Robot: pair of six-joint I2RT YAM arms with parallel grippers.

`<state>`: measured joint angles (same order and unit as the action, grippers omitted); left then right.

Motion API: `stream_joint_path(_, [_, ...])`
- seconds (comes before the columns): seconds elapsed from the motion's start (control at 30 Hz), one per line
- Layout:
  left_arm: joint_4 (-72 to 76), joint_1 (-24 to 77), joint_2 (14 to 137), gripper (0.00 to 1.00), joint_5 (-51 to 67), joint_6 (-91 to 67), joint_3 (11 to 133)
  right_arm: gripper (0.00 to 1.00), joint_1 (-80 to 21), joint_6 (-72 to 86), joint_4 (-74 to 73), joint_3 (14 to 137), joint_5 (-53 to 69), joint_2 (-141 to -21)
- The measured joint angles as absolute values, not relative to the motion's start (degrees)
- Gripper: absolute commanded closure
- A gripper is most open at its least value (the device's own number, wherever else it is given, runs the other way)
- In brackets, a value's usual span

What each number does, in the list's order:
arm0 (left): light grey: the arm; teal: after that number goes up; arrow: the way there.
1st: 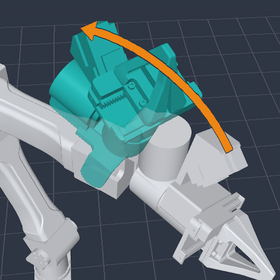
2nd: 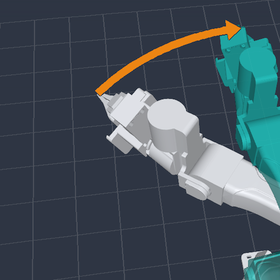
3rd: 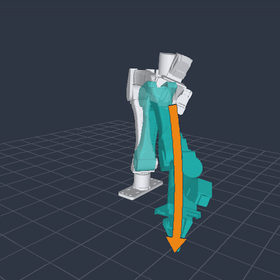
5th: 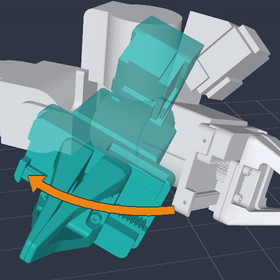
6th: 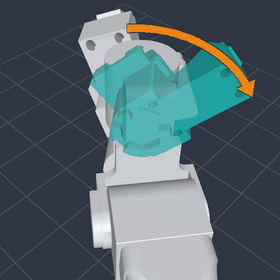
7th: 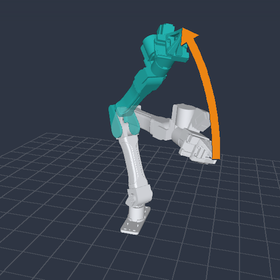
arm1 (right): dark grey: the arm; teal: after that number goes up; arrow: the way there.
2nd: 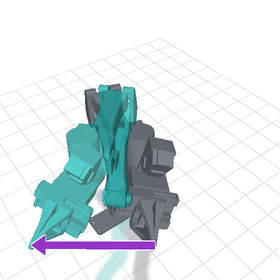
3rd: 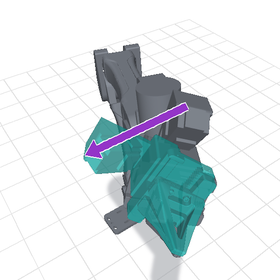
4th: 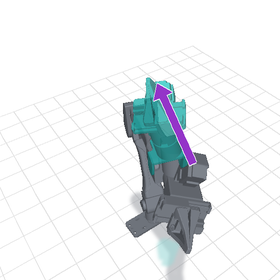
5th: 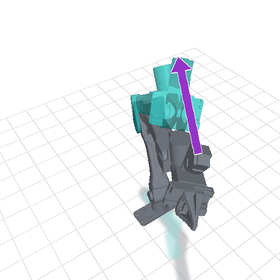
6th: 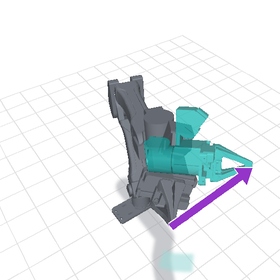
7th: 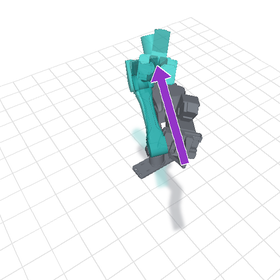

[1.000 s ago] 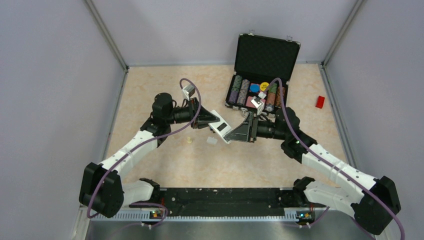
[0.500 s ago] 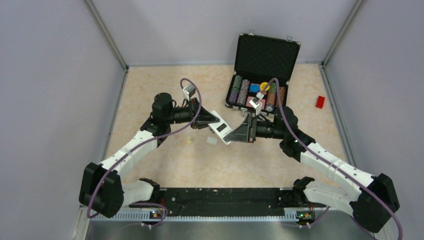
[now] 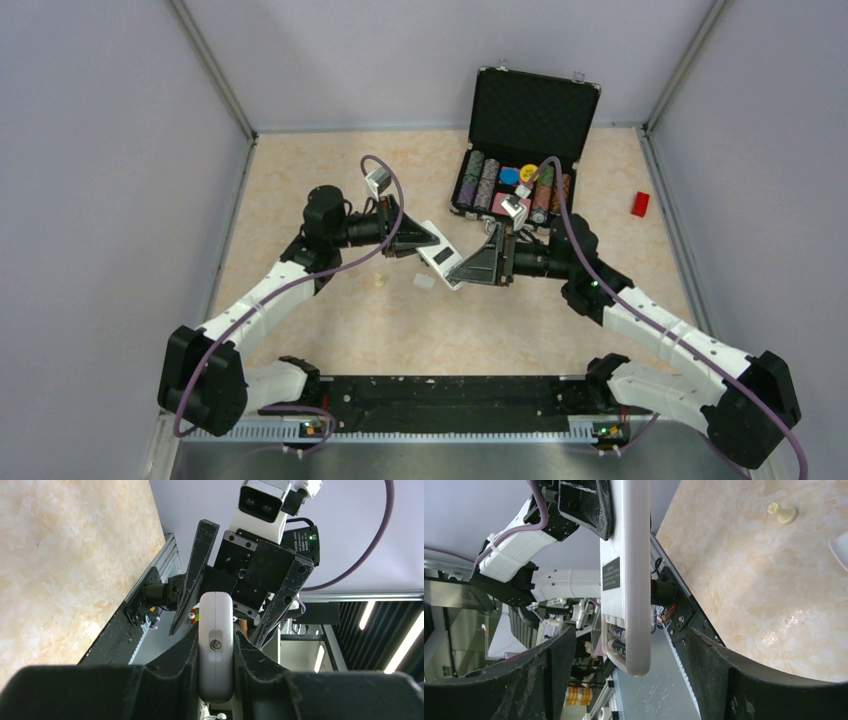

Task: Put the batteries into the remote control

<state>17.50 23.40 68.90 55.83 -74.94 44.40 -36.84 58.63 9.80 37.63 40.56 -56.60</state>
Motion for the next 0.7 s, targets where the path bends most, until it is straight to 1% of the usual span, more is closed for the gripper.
stream_joint_path(0.23, [17.5, 23.4, 66.0, 1.00, 55.8, -72.6, 44.4, 0.22, -36.8, 59.5, 9.4, 37.6, 38.5, -54.3])
stream_joint_path(0.47, [16.2, 23.4, 60.2, 1.00, 55.0, -67.5, 44.4, 0.30, -36.8, 59.6, 8.9, 37.6, 36.2, -51.2])
stream_joint_path(0.7, [15.5, 23.4, 58.8, 1.00, 54.4, -65.3, 44.4, 0.34, -36.8, 57.1, 4.7, 39.2, 34.8, -51.0])
